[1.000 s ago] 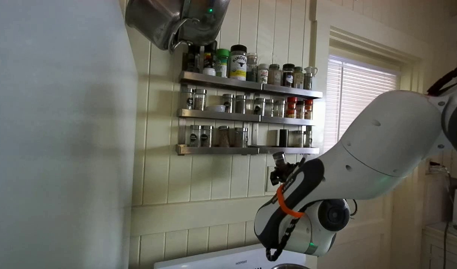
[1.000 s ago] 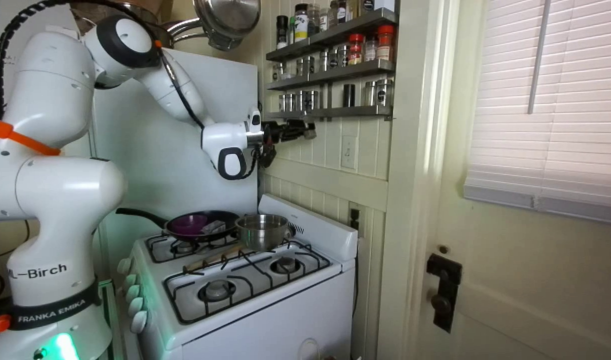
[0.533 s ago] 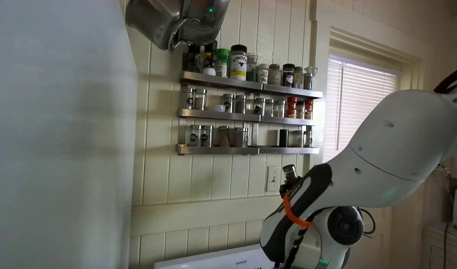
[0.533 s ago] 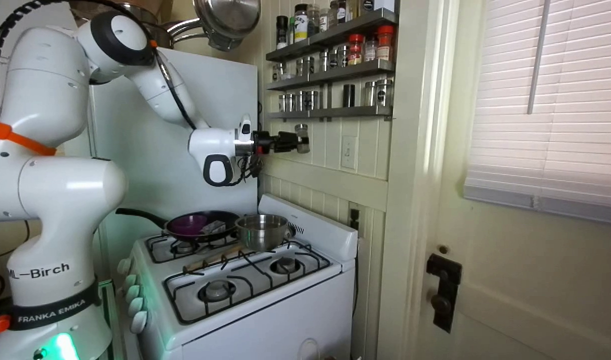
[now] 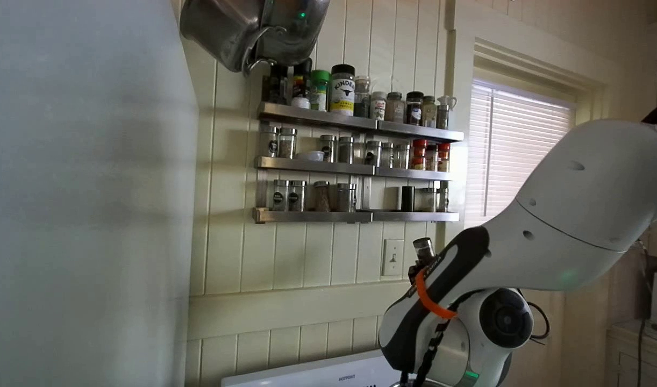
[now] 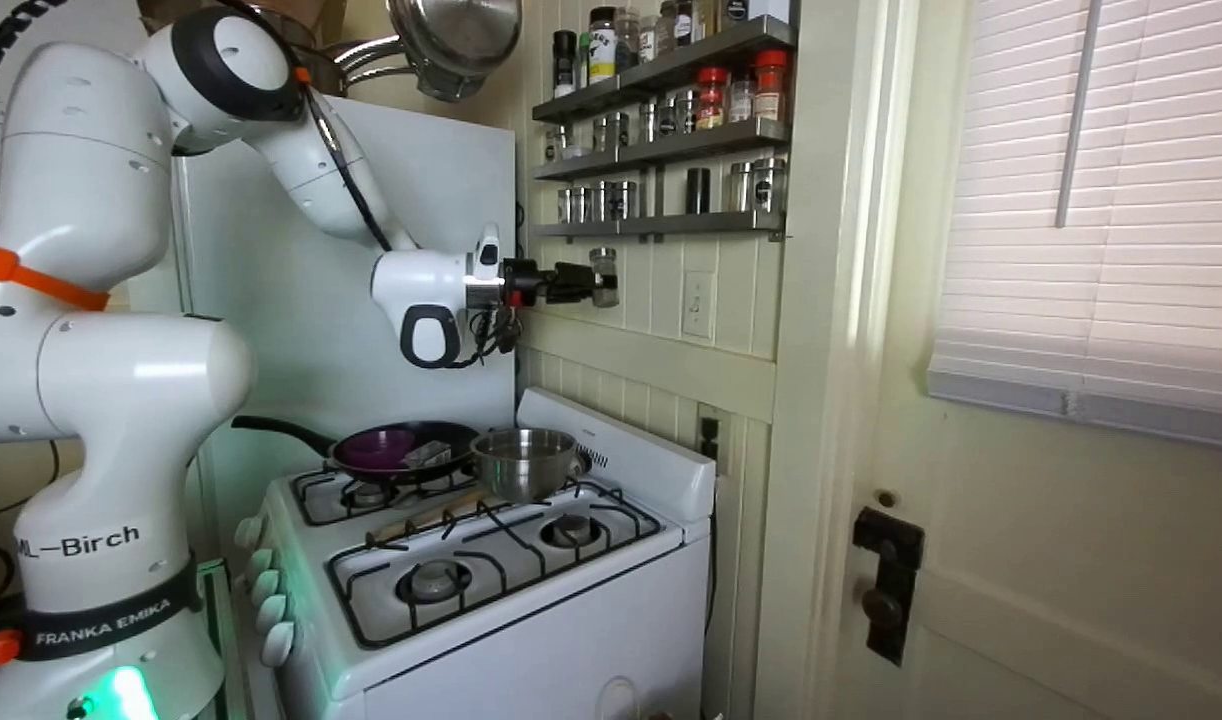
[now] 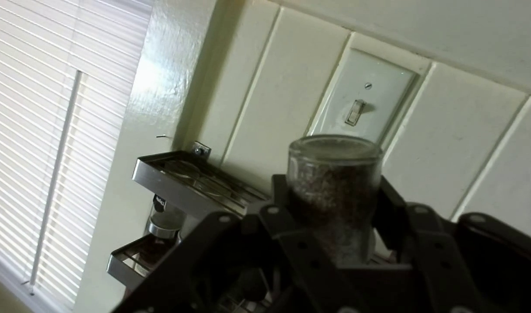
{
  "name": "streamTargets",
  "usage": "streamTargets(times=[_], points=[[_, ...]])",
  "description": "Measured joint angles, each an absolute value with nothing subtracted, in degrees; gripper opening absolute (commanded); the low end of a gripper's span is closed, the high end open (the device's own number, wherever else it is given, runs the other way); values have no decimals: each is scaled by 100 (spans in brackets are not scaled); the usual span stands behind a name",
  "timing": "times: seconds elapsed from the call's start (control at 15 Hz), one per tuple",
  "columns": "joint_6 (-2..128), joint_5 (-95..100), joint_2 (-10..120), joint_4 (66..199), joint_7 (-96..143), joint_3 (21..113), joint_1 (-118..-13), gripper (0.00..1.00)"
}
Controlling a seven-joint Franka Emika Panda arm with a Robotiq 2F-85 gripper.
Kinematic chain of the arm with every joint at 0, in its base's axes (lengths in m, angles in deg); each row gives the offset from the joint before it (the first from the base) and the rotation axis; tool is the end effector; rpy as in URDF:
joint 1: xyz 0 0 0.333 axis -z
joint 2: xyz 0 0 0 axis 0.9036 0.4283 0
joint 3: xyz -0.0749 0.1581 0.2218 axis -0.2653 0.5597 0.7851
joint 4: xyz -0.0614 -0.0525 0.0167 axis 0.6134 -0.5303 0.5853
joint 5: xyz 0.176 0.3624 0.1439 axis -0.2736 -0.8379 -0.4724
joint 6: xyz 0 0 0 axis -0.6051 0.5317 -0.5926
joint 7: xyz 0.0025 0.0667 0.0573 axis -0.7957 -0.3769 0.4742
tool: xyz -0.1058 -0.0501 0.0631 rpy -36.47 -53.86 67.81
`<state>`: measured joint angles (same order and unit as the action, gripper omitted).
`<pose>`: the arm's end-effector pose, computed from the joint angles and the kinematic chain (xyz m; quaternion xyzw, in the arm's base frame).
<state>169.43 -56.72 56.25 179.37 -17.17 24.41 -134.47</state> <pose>0.4950 0.0817 0.3421 0.7158 -0.0177 0.6439 0.2696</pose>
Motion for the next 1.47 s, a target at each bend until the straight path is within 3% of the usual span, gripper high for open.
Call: streamTargets(times=[0.07,0.47,0.8,1.13,1.47], points=[[16943,-5672,5625,17937,-1717,2441,-13447,23],[16956,-5656,5527,18003,-1383,2538,-13264,23],[16956,-5647,5141,18349,-671,1934,-13848,23],[16956,-5497,4328,19023,-82,1995,-14356,23],[16691,-5478,3413,19704,167,4165,-12797,23]])
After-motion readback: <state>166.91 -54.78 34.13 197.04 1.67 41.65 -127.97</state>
